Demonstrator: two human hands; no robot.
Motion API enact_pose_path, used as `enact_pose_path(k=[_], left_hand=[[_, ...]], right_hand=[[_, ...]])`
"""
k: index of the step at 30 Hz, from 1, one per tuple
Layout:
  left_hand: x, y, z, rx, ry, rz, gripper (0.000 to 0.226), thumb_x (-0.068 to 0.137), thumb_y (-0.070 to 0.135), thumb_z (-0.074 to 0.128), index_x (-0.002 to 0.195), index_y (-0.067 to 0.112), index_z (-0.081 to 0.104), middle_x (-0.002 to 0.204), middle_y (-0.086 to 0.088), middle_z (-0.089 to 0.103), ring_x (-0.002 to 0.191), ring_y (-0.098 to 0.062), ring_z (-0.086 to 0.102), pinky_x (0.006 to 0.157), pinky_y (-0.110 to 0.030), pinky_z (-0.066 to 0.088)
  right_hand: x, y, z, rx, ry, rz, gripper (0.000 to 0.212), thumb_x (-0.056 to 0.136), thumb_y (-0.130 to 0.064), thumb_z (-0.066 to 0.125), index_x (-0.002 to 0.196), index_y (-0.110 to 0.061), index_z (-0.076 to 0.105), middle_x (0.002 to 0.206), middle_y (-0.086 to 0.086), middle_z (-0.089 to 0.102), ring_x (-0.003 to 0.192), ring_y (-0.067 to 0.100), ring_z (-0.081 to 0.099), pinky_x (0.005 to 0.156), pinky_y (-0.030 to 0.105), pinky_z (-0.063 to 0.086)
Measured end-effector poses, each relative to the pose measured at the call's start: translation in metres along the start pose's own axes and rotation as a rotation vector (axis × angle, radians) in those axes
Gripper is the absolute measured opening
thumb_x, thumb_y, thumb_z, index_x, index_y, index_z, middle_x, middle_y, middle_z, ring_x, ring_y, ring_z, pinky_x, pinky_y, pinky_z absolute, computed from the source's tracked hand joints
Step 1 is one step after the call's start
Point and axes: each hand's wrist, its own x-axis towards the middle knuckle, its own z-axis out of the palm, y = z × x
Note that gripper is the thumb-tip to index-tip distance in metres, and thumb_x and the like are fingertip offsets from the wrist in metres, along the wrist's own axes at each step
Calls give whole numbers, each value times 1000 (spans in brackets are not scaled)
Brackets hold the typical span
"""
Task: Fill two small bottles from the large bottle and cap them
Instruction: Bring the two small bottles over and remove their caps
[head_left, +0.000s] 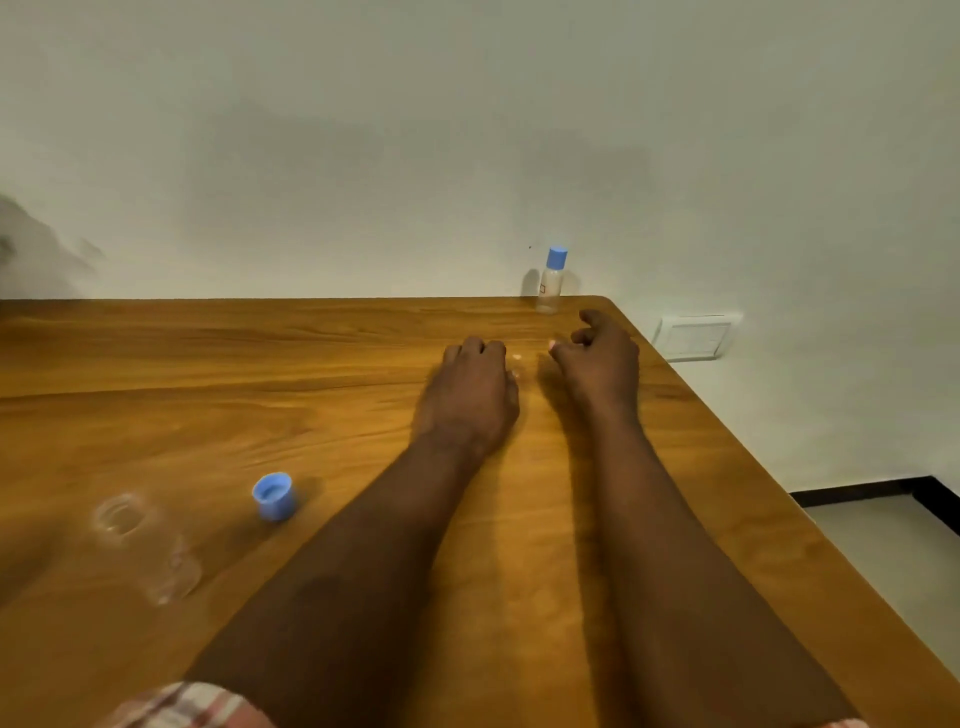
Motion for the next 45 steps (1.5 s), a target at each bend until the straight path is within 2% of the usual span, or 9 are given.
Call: enact_pose_path(k=[11, 15, 18, 22, 25, 31, 35, 42, 45], left_hand=[[73, -12, 28, -104, 52, 4, 34, 96, 25, 49, 127, 10, 52, 124, -12, 55, 116, -27, 50, 95, -41, 46], [71, -11, 29, -143, 64, 22, 34, 96, 24, 49, 126, 10, 53, 123, -11, 56, 115, -26, 50, 94, -39, 46], [62, -9, 24, -157, 74, 36, 34, 96, 23, 49, 128, 11, 52, 123, -9, 56, 115, -23, 50, 95, -36, 46], [35, -2, 9, -209, 70, 7, 37, 95, 20, 51, 131, 12, 51, 127, -8, 55, 119, -22, 48, 97, -33, 41], [7, 5, -3, -227, 43, -21, 40, 93, 20, 53, 133, 12, 51, 129, -7, 54, 120, -23, 48, 98, -33, 39], [-72, 15, -39, -346, 39, -79, 44, 85, 13, 59, 128, 15, 54, 120, -5, 59, 113, -24, 52, 94, -33, 42], [-124, 7, -69, -342, 48, -127, 52, 86, 22, 65, 135, 14, 48, 128, -5, 56, 120, -23, 50, 98, -35, 42], [-204, -14, -119, -329, 78, -65, 45, 88, 21, 61, 132, 13, 53, 126, -6, 60, 118, -23, 53, 95, -34, 44], [-231, -26, -134, -321, 92, -41, 34, 86, 16, 59, 120, 13, 60, 114, -6, 65, 108, -24, 58, 87, -35, 47]], right_hand=[[86, -2, 44, 30, -3, -18, 71, 81, -26, 77, 142, -15, 43, 135, 8, 59, 120, 26, 58, 95, 34, 46], [89, -3, 46, 3, -7, -31, 57, 82, -22, 76, 134, -12, 53, 131, 9, 62, 116, 26, 62, 97, 35, 48], [76, -5, 39, 24, 21, -36, 48, 84, -20, 74, 128, -9, 59, 126, 9, 65, 111, 24, 64, 90, 29, 47], [37, -11, 21, 90, 48, -35, 42, 83, -21, 75, 121, -8, 63, 117, 9, 69, 98, 18, 64, 79, 21, 45], [-5, -17, 9, 161, 41, -14, 35, 81, -23, 76, 113, -12, 67, 101, 1, 70, 84, 11, 62, 63, 14, 41], [-106, -36, -18, 322, 32, 52, 35, 75, -23, 82, 106, -13, 68, 80, -10, 66, 72, -2, 62, 53, 3, 41], [-171, -48, -35, 368, -13, 91, 44, 75, -28, 83, 111, -10, 65, 91, 0, 71, 85, 13, 68, 63, 15, 46], [-267, -69, -44, 437, -74, 104, 39, 72, -27, 85, 103, -11, 66, 74, -1, 67, 68, 11, 63, 61, 23, 48], [-295, -80, -41, 463, -114, 105, 37, 71, -25, 85, 99, -12, 66, 73, 2, 64, 65, 13, 61, 62, 28, 50]])
